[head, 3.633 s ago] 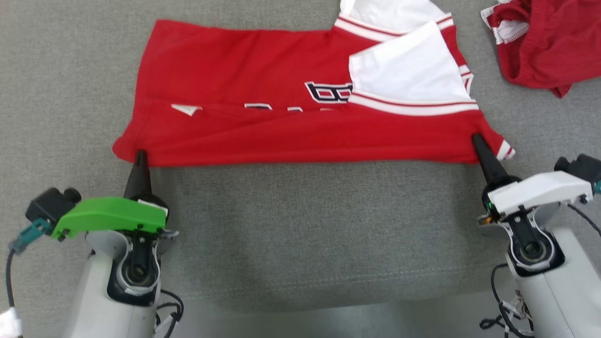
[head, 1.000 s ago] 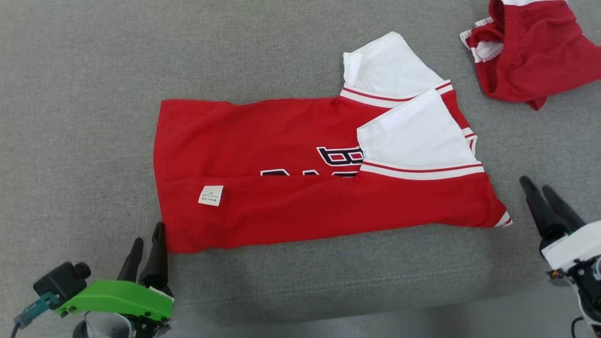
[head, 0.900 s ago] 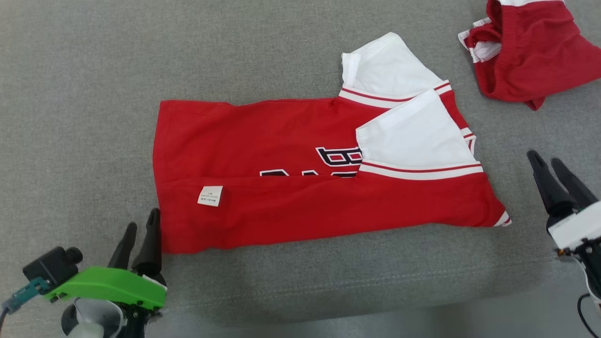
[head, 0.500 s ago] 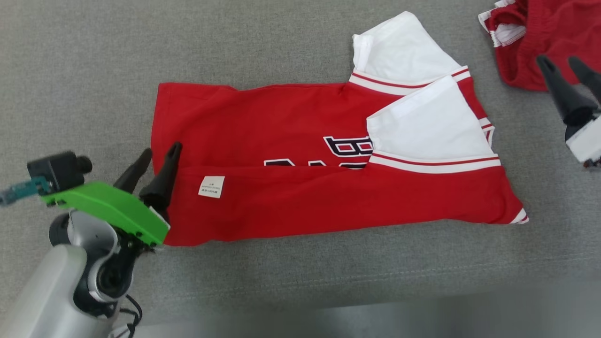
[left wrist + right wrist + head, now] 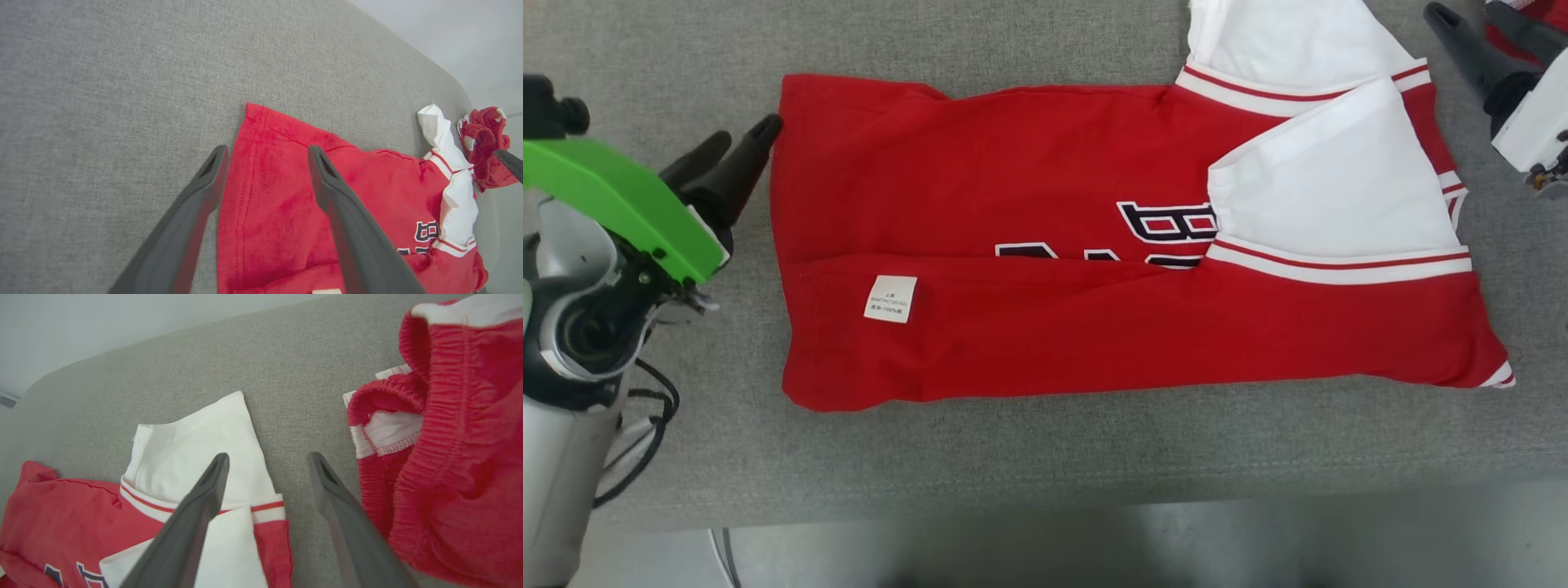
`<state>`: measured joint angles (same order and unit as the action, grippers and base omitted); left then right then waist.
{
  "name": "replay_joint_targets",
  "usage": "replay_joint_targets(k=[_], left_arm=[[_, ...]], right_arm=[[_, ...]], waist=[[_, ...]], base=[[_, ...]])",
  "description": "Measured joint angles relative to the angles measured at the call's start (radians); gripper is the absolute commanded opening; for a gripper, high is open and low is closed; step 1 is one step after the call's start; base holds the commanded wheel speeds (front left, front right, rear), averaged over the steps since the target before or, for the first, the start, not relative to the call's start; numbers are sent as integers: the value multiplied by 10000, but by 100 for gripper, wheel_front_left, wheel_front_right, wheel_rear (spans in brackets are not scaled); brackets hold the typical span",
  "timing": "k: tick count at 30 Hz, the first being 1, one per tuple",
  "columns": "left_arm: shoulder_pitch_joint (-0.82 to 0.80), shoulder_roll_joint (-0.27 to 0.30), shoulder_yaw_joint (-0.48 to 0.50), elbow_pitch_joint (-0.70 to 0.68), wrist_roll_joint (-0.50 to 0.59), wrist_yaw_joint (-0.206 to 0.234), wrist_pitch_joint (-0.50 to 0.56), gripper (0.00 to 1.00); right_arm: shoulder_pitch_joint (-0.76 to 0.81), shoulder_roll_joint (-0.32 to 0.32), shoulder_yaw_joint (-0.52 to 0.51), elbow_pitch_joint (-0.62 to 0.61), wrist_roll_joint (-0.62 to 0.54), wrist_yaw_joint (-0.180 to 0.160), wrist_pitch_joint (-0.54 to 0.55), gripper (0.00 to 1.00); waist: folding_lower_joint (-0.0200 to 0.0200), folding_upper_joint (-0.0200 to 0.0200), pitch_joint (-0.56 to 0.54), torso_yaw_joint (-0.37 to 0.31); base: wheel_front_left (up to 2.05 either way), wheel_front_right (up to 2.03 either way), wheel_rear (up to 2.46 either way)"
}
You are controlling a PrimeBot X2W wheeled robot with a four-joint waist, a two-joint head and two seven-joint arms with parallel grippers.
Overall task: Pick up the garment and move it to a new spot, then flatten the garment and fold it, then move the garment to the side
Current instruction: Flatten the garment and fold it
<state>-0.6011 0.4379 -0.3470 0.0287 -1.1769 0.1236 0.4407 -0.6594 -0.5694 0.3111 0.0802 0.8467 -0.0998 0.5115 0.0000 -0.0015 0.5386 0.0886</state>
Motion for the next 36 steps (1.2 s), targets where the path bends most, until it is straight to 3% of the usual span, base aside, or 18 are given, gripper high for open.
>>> replay_joint_targets(k=[4,9,26,32,36], left_arm=[[-632,38,278,207,-174,0,345,100],[-1191,105,656,410,-779,0,775,100],[-1429,-54,1152,1122,-2374,-2,1981,100],[-1429,619,1218,1310,-2311,-2,2332,100],[-1430,729,1300,1379,-2309,-2,2383,100]], right_arm=[[-500,113,228,405,-67,31,194,100],[-993,466,560,878,-111,299,412,100],[-1944,1101,991,2027,-121,909,479,100],[-2272,1471,1166,2284,-121,1126,462,100],[-2409,1599,1218,2466,-119,1287,414,100]], waist=[[0,0,312,22],[0,0,614,-34],[1,0,861,-256],[0,0,929,-462],[0,0,1007,-629]], base=[[0,0,0],[0,0,0],[0,0,0],[0,0,0],[0,0,0]])
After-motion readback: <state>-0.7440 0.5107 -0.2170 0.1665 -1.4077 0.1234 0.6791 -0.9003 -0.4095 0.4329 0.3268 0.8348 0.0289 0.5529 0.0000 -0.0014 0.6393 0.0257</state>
